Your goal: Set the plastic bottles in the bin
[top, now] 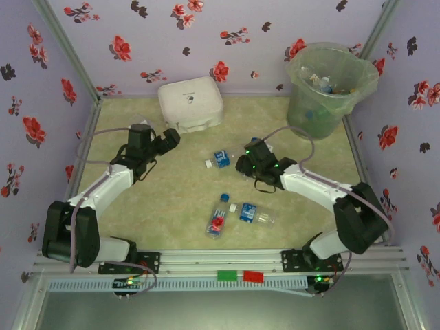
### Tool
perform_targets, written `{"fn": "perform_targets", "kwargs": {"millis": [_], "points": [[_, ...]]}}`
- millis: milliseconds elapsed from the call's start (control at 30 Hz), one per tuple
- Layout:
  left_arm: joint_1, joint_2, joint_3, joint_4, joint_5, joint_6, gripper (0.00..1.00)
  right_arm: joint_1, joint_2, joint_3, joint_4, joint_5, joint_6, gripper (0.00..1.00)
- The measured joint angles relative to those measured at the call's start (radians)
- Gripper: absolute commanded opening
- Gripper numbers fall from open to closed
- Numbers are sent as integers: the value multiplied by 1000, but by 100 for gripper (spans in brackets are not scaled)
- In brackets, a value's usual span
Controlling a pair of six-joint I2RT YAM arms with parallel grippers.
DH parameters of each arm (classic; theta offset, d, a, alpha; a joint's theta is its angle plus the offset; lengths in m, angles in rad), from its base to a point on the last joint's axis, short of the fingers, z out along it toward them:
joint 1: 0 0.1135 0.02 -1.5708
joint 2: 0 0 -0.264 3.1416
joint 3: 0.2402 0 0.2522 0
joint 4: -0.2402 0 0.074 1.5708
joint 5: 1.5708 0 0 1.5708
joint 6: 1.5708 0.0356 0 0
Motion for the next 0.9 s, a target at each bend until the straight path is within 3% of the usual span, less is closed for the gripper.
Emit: {"fn": "perform_targets", "kwargs": {"millis": [200,433,667,900], "points": [[8,0,-5,2,19,-1,100,-157,-87,49,34,-16,-37,40],[-1,1,-61,50,90,-54,100,-380,-75,218,70,-99,-96,40],[-79,20,-48,32,136,-23,100,-572,67,502,183,-179,-93,40],[-144,48,50,-52,158,84,100,-661,296,763,296,-207,-23,41]]}}
